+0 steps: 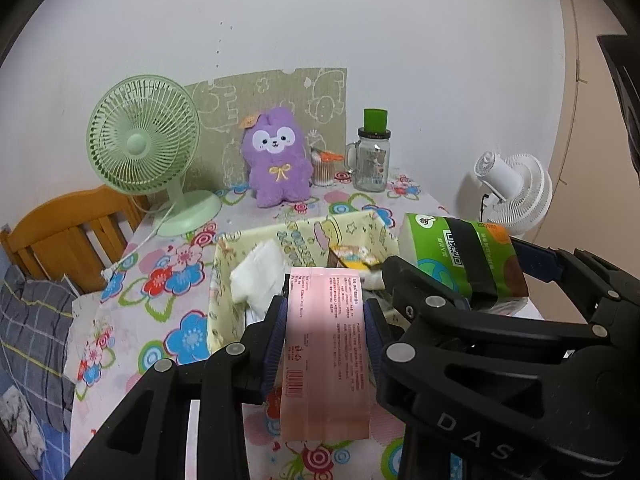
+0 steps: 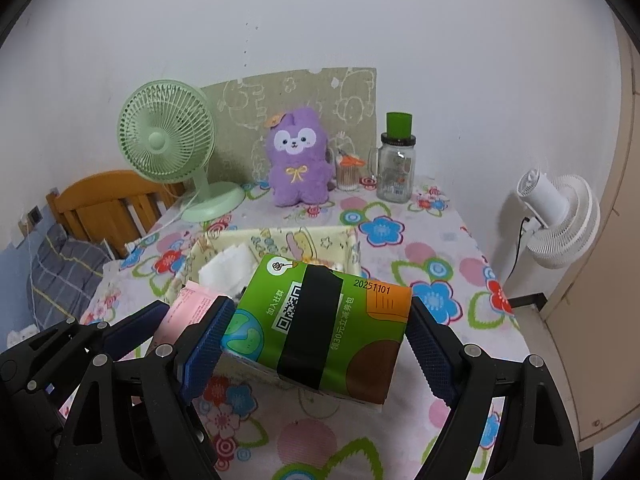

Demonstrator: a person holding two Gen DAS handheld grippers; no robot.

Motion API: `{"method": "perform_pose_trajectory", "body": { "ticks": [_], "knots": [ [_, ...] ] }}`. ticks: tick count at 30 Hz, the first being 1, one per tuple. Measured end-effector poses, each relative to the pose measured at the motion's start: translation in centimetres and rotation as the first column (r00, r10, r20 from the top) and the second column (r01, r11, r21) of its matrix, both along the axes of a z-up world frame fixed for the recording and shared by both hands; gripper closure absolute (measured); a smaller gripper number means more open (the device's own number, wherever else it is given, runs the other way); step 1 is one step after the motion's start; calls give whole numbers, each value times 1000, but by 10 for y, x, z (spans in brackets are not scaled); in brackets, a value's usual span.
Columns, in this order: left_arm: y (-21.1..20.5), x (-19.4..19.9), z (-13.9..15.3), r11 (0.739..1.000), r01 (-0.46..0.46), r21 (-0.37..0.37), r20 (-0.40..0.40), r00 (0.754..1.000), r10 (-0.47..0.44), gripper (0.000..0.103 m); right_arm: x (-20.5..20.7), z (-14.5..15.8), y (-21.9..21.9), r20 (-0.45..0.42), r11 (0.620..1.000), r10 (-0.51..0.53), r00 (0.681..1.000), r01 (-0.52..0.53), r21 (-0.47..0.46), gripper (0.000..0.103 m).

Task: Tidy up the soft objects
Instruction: 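Lift and carry the green tissue pack and pink packet over the yellow box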

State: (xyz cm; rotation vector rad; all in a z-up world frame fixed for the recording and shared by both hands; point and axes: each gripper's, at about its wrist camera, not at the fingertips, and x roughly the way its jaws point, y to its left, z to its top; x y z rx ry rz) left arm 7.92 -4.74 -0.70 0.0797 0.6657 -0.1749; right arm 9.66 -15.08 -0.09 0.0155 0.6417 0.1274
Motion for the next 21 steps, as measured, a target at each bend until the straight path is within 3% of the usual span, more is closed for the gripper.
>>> {"method": "perform_pose_trajectory", "body": {
  "ticks": [21],
  "knots": [
    [3,52,3,1000,8,11,-15,1000,-8,64,48,2,3,-19,999,-21,1000,22,36,16]
  ]
}}
